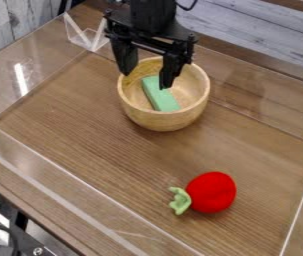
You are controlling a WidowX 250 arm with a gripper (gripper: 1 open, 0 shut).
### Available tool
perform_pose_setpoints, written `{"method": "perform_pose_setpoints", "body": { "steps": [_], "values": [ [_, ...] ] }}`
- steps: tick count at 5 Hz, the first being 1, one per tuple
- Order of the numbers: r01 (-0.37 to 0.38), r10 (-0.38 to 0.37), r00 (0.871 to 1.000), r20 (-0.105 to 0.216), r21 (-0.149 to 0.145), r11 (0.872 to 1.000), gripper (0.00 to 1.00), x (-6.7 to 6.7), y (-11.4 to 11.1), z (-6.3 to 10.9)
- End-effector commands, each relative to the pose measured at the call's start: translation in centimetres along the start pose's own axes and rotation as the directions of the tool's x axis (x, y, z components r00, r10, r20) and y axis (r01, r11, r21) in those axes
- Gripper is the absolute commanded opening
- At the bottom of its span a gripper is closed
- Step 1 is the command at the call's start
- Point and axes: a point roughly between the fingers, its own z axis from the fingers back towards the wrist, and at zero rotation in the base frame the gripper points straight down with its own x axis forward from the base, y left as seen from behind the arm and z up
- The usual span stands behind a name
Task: Move the red object to the right side of the table
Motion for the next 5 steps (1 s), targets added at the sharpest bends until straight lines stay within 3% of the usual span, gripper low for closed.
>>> {"method": "perform_pose_setpoints", "body": {
  "steps": [1,2,4,5],
  "values": [
    [-0.064,0.064,0.998,0.027,0.011,0.998,1.0,0.7,0.7,0.4],
    [-0.122,0.122,0.992,0.027,0.02,0.992,1.0,1.0,1.3,0.1],
    [0.001,-0.002,0.999,0.048,0.008,1.0,1.0,0.5,1.8,0.5],
    [0.023,-0.023,0.998,0.053,0.006,1.0,1.0,0.0,2.4,0.5]
  ]
}}
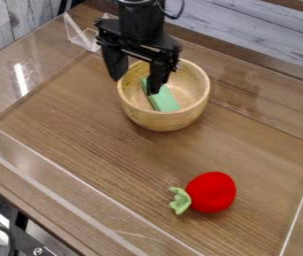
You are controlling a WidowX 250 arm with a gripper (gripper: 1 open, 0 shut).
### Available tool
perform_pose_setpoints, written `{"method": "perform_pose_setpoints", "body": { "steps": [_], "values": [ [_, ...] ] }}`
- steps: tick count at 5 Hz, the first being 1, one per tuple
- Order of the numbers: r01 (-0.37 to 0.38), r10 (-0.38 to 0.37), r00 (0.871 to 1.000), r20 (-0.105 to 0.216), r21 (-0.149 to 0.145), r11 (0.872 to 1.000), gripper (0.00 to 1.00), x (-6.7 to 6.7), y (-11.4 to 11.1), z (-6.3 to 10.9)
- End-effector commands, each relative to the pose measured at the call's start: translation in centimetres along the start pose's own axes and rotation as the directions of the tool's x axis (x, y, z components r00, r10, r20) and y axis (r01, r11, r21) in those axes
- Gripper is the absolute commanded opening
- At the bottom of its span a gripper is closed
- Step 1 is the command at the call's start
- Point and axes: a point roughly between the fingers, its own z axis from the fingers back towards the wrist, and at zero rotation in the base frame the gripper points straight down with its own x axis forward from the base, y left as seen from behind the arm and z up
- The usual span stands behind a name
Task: Move the red object to the right side of the table
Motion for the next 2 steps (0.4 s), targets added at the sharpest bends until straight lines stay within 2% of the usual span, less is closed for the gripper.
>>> {"method": "perform_pose_setpoints", "body": {
  "steps": [1,2],
  "values": [
    [0.023,-0.023,0.998,0.062,-0.002,1.0,1.0,-0.14,0.68,1.47],
    [0.012,-0.011,0.998,0.062,-0.009,1.0,1.0,0.12,1.51,1.81]
  ]
}}
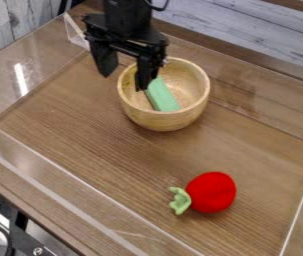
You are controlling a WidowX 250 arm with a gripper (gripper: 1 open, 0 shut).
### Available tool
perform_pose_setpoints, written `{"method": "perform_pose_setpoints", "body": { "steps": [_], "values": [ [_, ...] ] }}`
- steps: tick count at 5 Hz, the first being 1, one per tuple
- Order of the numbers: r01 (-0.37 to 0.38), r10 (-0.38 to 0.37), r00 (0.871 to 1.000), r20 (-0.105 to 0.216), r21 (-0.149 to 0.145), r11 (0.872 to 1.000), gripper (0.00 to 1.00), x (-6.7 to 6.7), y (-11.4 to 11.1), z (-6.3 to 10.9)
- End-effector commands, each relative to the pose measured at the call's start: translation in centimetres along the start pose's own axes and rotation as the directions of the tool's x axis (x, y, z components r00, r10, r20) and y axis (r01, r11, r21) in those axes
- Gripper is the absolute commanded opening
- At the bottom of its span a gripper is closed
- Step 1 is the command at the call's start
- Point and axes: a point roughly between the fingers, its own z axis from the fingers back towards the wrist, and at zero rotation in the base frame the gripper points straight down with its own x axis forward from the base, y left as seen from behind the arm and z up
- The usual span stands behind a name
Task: Move the red object to the right side of the table
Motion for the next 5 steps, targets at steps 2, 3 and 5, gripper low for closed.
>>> {"method": "perform_pose_setpoints", "body": {
  "steps": [2,3,5],
  "values": [
    [0.024,-0.023,0.997,0.075,-0.014,1.0,1.0,2.0,-2.4,0.6],
    [0.021,-0.02,0.997,0.08,-0.007,1.0,1.0,2.0,-1.5,1.3],
    [-0.05,0.05,0.997,0.067,0.005,0.999,1.0,2.0,-0.1,2.3]
  ]
}}
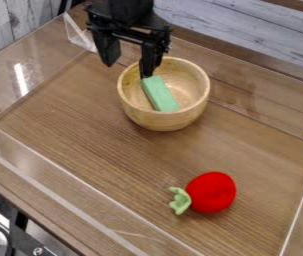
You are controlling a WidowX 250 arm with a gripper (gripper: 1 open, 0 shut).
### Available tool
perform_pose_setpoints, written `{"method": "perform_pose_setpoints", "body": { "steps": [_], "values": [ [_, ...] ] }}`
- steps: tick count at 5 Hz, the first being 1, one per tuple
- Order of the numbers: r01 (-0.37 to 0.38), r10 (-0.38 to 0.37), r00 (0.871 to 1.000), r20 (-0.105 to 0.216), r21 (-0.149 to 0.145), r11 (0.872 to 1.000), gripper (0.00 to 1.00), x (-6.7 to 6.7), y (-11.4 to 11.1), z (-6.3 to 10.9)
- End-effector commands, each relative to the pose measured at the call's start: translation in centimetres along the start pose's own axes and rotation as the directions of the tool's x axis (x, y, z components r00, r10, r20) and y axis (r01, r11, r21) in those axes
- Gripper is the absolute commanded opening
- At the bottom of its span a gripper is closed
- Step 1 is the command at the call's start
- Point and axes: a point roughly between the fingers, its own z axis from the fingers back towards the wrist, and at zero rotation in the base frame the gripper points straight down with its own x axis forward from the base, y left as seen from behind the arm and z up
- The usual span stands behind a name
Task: Move the red object to the right side of the table
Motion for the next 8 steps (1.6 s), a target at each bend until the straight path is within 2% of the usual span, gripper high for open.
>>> {"method": "perform_pose_setpoints", "body": {
  "steps": [1,3,4,5,7,8],
  "values": [
    [-0.047,0.047,0.998,0.047,0.016,0.999,1.0,0.8,-0.6,2.0],
    [0.05,-0.05,0.999,0.016,0.018,0.999,1.0,0.6,-2.3,0.1],
    [0.082,-0.082,0.997,0.009,0.007,0.997,1.0,0.6,-0.9,-0.6],
    [0.088,-0.088,0.996,0.021,0.003,0.996,1.0,0.9,0.8,-0.6],
    [0.151,-0.15,0.988,0.036,-0.019,0.988,1.0,0.3,0.6,0.4],
    [0.133,-0.133,0.99,0.042,-0.02,0.991,0.0,-0.1,0.7,0.1]
  ]
}}
